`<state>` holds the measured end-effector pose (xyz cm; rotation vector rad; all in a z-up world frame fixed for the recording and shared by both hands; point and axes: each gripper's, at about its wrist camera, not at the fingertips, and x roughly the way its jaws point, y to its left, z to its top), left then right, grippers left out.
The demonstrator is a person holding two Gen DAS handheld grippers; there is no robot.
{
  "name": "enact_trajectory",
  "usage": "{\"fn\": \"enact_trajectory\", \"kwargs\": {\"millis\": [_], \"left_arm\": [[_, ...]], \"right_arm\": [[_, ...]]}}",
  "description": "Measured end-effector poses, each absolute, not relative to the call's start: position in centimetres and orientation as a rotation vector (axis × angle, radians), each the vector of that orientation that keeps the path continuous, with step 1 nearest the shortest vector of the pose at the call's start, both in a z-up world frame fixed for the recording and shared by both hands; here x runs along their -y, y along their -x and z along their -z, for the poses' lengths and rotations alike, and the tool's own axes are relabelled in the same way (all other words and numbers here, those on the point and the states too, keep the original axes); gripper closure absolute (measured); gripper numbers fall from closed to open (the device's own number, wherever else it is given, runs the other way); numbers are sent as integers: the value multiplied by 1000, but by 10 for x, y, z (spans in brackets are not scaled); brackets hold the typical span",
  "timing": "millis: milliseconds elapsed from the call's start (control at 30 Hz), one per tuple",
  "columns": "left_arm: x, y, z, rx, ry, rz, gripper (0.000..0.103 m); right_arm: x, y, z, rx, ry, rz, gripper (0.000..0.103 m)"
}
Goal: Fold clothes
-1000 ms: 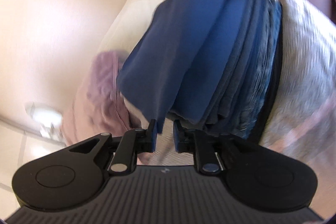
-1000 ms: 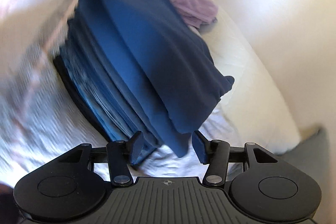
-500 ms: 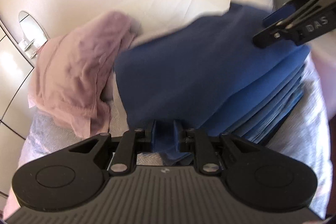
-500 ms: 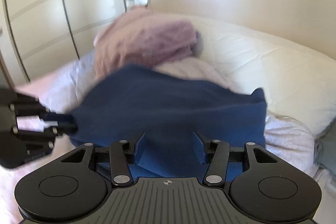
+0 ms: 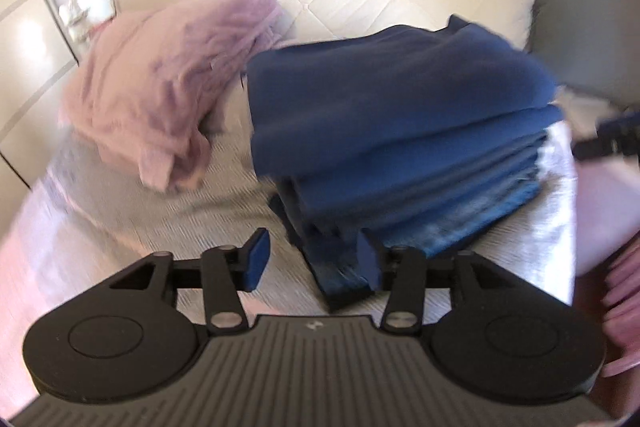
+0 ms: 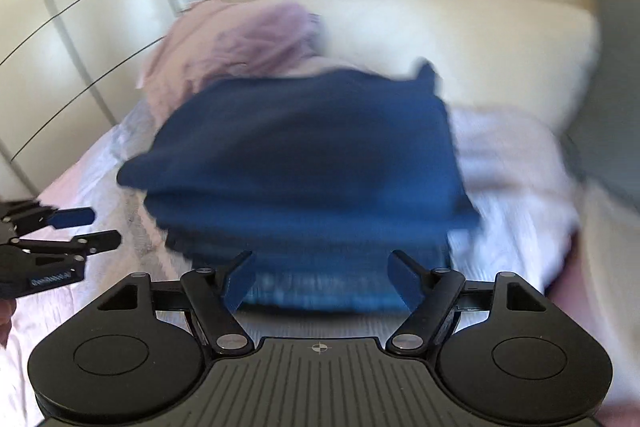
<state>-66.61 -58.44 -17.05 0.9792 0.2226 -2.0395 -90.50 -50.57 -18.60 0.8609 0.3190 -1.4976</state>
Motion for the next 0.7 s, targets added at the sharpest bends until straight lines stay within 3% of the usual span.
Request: {"fn": "enact_trajectory", "kwargs": {"millis": [67,233,367,600,700], "left_arm": [[559,649,166,-282,-942,2063,39],[491,599,146,-374,-867,2093,25],[451,562,126,-410,-814,2080,22],[419,540,97,-422,-781,2057,5],[413,538,87,-431,-765,2044,5]], "right_arm": [[470,892,181,-305,-880,1551,27],[381,840,157,-296,-863,1673,27],[332,794,138,-283,-866,1703,26],[303,743,111,-294,-835,1698,25],[301,735,99,-310,-803,1692,25]]}}
